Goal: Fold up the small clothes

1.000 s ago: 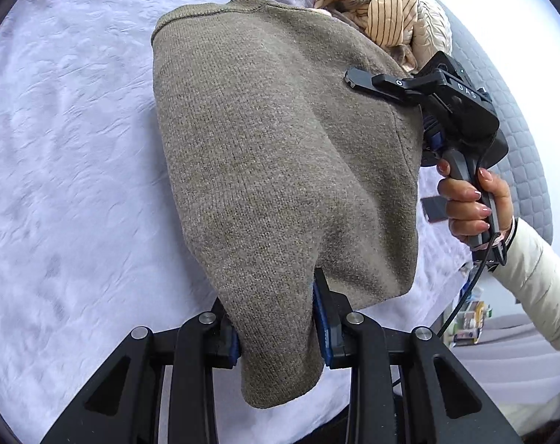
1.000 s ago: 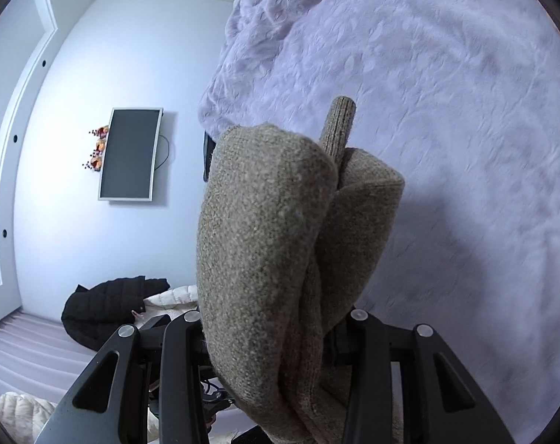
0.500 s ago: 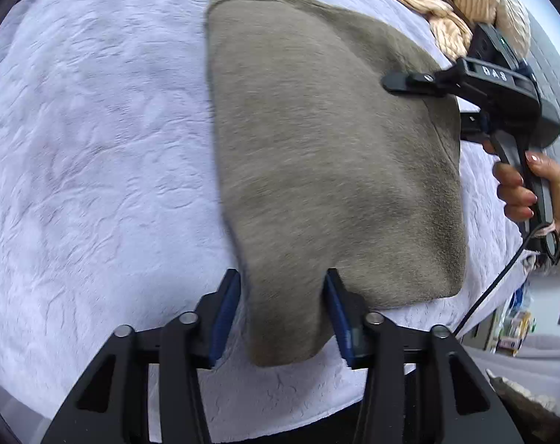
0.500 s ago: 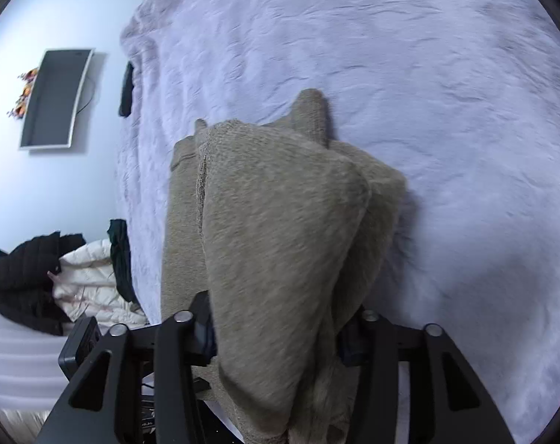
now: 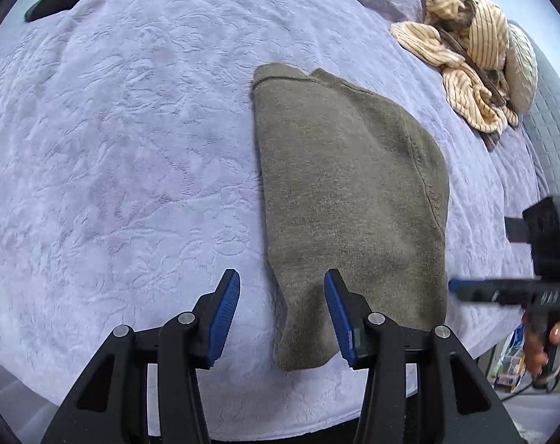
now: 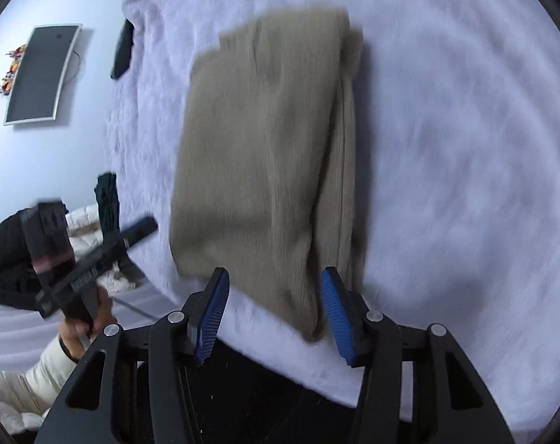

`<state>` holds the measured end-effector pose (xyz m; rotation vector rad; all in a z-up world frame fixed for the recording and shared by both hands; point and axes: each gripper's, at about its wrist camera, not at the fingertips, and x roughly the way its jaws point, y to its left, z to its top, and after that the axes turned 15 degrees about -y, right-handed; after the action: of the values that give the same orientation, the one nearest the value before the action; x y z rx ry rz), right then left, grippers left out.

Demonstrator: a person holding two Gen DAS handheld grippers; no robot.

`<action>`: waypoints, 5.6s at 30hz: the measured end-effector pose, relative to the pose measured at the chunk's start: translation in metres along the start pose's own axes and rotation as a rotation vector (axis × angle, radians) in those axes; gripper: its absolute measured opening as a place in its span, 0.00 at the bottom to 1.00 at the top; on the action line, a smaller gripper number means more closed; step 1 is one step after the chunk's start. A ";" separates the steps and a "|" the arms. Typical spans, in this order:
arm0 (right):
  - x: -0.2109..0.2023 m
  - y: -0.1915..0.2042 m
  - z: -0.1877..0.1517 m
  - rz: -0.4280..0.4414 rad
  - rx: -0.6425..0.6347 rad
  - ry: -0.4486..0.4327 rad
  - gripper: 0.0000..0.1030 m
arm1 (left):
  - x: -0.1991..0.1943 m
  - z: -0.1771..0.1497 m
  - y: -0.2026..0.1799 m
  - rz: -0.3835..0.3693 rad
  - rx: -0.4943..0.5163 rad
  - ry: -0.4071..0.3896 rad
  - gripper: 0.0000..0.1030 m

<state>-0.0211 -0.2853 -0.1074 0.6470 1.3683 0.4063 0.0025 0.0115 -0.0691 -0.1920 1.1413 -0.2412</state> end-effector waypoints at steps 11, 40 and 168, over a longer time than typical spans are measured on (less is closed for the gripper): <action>0.034 -0.008 -0.013 -0.247 -0.148 0.043 0.05 | 0.030 -0.037 -0.009 0.060 0.113 0.094 0.55; 0.045 0.010 0.059 -0.307 -0.169 -0.077 0.42 | 0.013 -0.006 -0.057 0.225 0.143 0.017 0.93; -0.026 0.124 -0.030 -0.630 -0.185 -0.292 1.00 | -0.059 -0.012 -0.049 0.294 0.149 -0.032 1.00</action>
<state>-0.0424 -0.2006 -0.0104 0.0946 1.1627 -0.0701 -0.0364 -0.0191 -0.0088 0.1035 1.0998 -0.0618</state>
